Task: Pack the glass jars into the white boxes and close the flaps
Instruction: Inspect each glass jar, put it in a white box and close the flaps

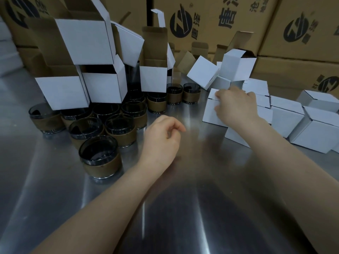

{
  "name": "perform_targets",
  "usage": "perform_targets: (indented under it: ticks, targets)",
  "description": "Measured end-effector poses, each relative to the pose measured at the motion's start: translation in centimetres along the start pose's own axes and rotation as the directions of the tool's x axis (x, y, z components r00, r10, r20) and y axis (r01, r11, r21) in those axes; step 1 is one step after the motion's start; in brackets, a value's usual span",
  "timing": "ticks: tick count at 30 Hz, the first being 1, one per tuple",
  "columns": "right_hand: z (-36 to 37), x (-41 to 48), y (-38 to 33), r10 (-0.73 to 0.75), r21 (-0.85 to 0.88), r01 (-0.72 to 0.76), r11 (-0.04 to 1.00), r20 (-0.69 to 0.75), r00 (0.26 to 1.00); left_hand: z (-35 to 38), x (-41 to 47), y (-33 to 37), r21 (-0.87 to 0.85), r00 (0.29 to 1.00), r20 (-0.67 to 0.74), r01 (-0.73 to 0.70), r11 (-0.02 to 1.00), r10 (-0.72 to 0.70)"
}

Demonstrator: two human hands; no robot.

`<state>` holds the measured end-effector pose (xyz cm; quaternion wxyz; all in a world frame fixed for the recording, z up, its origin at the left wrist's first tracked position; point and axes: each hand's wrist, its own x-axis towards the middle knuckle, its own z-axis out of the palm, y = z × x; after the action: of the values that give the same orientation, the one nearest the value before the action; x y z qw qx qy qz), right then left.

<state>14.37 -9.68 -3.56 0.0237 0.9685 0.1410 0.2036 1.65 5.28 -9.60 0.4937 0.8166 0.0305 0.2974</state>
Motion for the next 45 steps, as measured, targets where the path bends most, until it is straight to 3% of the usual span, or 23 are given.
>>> perform_targets:
  ticks: [8,19,22,27,30,32,35,37,41,45]
  targets:
    - [0.2,0.3,0.4,0.130,-0.046,-0.129,0.991,0.025,0.991,0.0,0.0,0.0,0.004,1.000,0.014,-0.008,1.000,0.007]
    - [-0.2,1.7,-0.2,0.170,-0.092,-0.159,0.983,0.136,0.976,0.0,0.0,-0.3,0.027,0.998,0.070,-0.002,1.000,0.000]
    - [0.1,1.6,-0.8,0.166,-0.077,-0.159,0.984,0.103,0.981,-0.1,0.1,-0.2,0.035,0.996,0.089,0.017,0.999,-0.020]
    - [0.7,0.7,-2.0,-0.029,0.016,0.034,0.999,-0.231,0.973,-0.1,-0.2,0.1,0.075,0.991,0.131,-0.005,0.997,-0.005]
    - [0.7,0.4,-3.1,-0.163,0.056,0.180,0.982,-0.225,0.961,-0.1,-0.5,0.3,0.168,0.983,0.180,-0.080,0.983,0.049]
    - [0.8,0.3,-4.1,-0.188,0.201,0.224,0.954,-0.185,0.965,-0.2,-0.6,0.6,0.220,0.973,0.211,-0.143,0.965,0.097]
    - [0.9,1.4,-5.3,-0.102,0.443,0.137,0.886,-0.101,0.990,-0.3,-0.7,0.9,0.245,0.964,0.235,-0.180,0.953,0.122]
    - [1.1,3.1,-5.3,-0.005,0.472,0.044,0.880,-0.083,0.997,-0.2,-0.7,0.9,0.245,0.964,0.239,-0.177,0.953,0.118]
    - [1.4,6.6,-5.3,0.116,0.424,-0.076,0.903,-0.070,0.991,-0.2,-0.7,0.7,0.243,0.965,0.237,-0.168,0.955,0.110]
    - [2.0,9.4,-5.8,0.153,0.207,-0.128,0.970,-0.113,0.982,-0.2,-0.5,0.6,0.233,0.967,0.230,-0.160,0.959,0.105]
